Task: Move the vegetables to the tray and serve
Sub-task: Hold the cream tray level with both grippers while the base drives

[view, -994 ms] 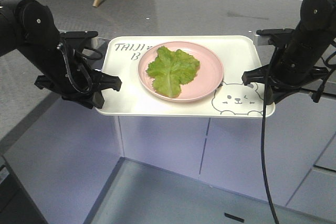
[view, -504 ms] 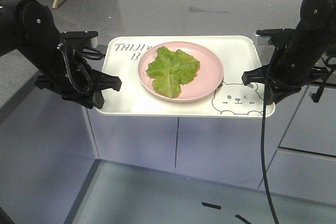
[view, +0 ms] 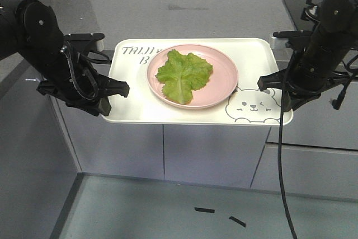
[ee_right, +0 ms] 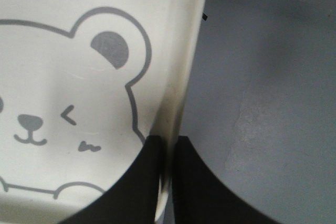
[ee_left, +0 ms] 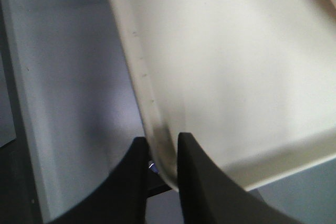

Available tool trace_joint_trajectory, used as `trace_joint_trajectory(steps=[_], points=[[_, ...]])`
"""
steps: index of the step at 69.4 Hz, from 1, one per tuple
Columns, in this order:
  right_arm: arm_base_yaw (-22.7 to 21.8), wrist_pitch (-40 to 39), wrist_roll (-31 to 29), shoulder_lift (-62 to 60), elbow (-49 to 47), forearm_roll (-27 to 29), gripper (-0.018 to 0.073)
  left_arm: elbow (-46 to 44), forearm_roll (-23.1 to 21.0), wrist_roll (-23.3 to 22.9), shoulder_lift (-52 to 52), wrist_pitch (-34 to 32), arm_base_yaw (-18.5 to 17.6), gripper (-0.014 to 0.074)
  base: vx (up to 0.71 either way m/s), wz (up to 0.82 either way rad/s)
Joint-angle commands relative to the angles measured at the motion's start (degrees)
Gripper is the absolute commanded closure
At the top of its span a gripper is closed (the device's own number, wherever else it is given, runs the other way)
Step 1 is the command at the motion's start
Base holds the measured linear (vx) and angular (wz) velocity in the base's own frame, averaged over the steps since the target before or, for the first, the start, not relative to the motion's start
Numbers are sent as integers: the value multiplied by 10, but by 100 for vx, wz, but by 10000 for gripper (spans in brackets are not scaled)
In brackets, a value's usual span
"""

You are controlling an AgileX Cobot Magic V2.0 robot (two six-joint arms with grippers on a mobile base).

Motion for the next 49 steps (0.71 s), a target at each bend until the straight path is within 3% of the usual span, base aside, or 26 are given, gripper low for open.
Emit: trace_joint_trajectory(steps=[1,49], points=[[10,-4,-22,-32,-16,52,568,-18,-75,13,-32,-41,-15,604,-5,-19],[10,-4,-22,-32,-16,52,568,-18,-75,13,-32,-41,-15,604,-2,-10]])
